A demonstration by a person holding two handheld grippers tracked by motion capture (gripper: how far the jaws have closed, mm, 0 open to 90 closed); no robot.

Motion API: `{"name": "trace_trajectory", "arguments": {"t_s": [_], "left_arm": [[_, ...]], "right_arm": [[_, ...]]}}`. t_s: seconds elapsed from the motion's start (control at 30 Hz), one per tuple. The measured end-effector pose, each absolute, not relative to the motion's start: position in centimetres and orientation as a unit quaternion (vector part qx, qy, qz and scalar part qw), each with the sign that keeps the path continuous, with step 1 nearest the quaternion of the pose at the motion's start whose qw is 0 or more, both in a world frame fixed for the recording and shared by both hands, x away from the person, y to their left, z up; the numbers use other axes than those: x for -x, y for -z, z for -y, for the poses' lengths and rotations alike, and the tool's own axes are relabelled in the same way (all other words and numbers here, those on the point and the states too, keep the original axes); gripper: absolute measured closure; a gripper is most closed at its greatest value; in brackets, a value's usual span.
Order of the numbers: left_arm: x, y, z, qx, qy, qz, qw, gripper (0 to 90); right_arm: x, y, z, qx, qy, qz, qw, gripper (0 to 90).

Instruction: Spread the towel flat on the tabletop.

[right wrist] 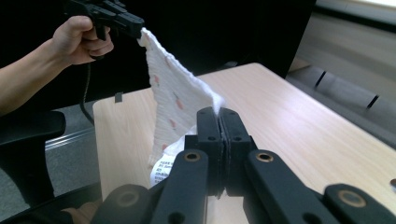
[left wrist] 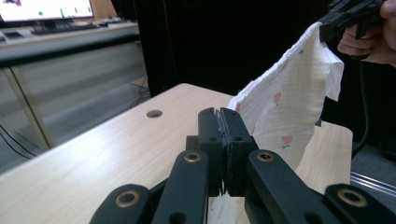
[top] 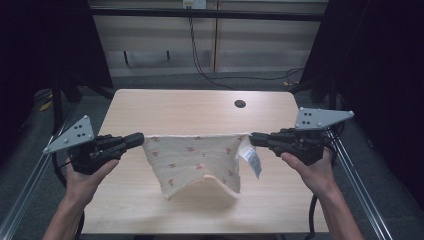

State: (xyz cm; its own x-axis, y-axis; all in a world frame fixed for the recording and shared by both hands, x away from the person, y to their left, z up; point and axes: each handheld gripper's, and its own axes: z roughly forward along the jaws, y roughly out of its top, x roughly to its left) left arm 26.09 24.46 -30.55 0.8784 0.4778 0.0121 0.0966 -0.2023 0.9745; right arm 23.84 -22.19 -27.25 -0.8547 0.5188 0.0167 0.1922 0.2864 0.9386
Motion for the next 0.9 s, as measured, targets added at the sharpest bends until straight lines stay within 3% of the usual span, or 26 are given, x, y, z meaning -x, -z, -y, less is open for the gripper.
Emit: {"name": "trace_trajectory", "arguments": {"t_s": [0.2,0.53,0.9], "left_arm": [[-25.7,30.6,-24.2,-0.766,-0.160,-0.190,0.594,88.6],[-30.5,34.7,-21.5,-0.781,-0.117,-0.222,0.572,88.6],[-32.3,36.4,-21.1,-0.784,-0.100,-0.245,0.561,88.5]], "right_arm": [[-23.3,28.1,22.7,-0.224,-0.556,-0.785,0.155,88.8],[-26.5,33.1,24.7,-0.284,-0.532,-0.786,0.133,88.7],[-28.9,34.7,25.1,-0.301,-0.509,-0.796,0.133,88.6]]}}
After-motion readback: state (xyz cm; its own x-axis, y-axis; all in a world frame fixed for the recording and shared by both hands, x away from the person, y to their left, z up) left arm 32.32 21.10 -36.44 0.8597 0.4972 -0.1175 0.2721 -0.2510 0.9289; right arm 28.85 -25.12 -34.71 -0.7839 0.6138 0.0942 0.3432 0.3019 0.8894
